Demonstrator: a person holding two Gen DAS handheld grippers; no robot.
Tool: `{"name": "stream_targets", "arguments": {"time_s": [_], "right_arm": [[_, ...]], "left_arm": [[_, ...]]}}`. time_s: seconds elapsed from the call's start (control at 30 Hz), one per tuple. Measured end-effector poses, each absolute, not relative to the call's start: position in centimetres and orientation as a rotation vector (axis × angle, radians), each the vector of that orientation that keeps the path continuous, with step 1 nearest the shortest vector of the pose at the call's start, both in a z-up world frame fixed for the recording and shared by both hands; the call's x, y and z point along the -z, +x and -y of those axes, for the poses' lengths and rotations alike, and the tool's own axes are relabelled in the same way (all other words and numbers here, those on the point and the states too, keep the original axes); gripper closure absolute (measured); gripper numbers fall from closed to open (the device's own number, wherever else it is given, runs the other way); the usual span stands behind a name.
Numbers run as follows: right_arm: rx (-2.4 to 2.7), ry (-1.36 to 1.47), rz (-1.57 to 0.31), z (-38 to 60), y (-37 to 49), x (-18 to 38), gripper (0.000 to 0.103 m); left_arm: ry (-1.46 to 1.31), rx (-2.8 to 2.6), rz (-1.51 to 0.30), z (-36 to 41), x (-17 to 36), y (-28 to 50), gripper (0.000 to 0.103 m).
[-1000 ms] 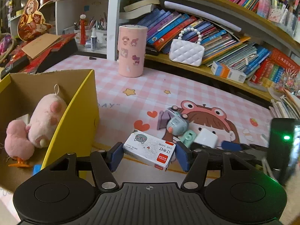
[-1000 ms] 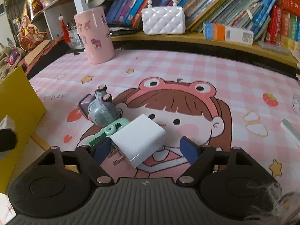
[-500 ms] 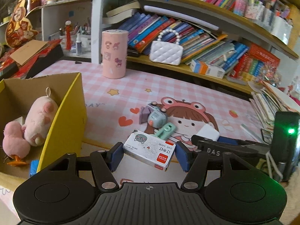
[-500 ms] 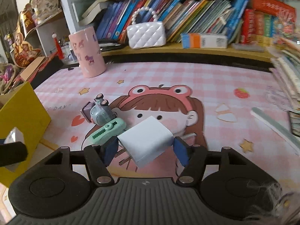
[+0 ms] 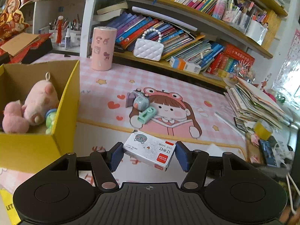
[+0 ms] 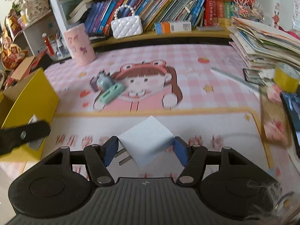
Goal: Organize objects
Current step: 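Lift and carry the small box and charger with both grippers over the yellow box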
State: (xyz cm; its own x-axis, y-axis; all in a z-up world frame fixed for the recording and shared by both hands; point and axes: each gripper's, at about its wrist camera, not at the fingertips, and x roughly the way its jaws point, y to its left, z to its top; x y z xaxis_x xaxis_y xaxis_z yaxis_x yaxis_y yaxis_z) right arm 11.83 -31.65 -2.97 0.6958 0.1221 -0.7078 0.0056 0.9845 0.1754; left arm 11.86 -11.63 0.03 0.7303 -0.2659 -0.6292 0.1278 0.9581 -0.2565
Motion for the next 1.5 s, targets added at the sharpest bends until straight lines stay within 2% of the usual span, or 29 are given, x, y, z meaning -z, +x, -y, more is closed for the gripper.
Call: {"name": "stream_targets", "arguments": {"time_s": [0.43, 0.8, 1.5], "right_arm": [[-0.068, 0.129, -0.824, 26.0, 5.6, 2.5, 0.041], [-0.226, 0.059, -0.854, 17.2, 1.2, 2.7, 0.041], [-0.389, -0.027, -0.744, 5.9, -1.7, 0.2, 0.041]], "left_arm": [[-0.241, 0.242, -0.719, 6.2, 0.3, 6.9, 0.044], [-0.303, 0.082, -0.712, -3.1, 0.5, 0.6, 0.044], [-0.357, -0.090, -0.589, -14.0, -1.7, -5.7, 0.044]]}}
